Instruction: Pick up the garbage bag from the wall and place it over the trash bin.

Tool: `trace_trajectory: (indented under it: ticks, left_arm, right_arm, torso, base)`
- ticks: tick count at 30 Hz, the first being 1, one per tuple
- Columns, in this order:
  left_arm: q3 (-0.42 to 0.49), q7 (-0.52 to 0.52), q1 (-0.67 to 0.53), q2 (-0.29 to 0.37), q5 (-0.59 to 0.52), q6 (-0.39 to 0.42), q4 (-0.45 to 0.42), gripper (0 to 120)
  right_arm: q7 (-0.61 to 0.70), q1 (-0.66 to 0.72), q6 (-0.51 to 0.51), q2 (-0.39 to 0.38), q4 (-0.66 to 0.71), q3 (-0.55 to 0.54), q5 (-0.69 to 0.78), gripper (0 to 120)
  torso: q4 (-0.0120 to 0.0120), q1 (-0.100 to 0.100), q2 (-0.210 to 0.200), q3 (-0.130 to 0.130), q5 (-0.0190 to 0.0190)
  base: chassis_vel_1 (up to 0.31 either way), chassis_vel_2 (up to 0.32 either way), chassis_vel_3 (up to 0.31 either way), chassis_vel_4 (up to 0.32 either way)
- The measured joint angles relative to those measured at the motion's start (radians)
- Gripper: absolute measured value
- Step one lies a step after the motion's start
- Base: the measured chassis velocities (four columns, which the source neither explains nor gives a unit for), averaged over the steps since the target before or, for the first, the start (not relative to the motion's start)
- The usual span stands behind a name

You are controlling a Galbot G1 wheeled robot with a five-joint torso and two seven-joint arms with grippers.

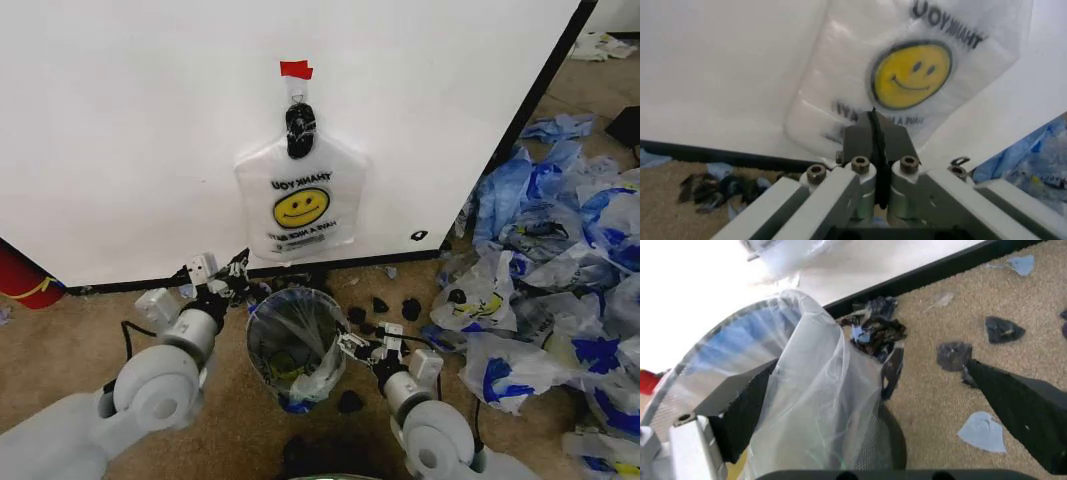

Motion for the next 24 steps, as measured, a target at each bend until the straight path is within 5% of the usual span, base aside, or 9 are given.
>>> trace_trajectory:
  ticks: [10,24]
  left_arm:
    - [-0.053,0.001,0.070,0.020,0.009,-0.001,-0.039,0]
    - [-0.081,0.004,0.140,0.009,0.041,-0.009,-0.056,0]
  right_arm:
    - [0.006,0.005,-0.003,0.006,-0.044,-0.025,-0.013,100]
    - [-0.166,-0.035,0.091,-0.015,-0.077,0.027,-0.161,100]
  torso:
    - [0.0001,0.000,0.000,0.000,0.0002]
    - [0.0001,0.000,0.000,0.000,0.0002]
  base:
    - [0.000,0.000,0.000,0.000]
    - [0.000,0.000,0.000,0.000]
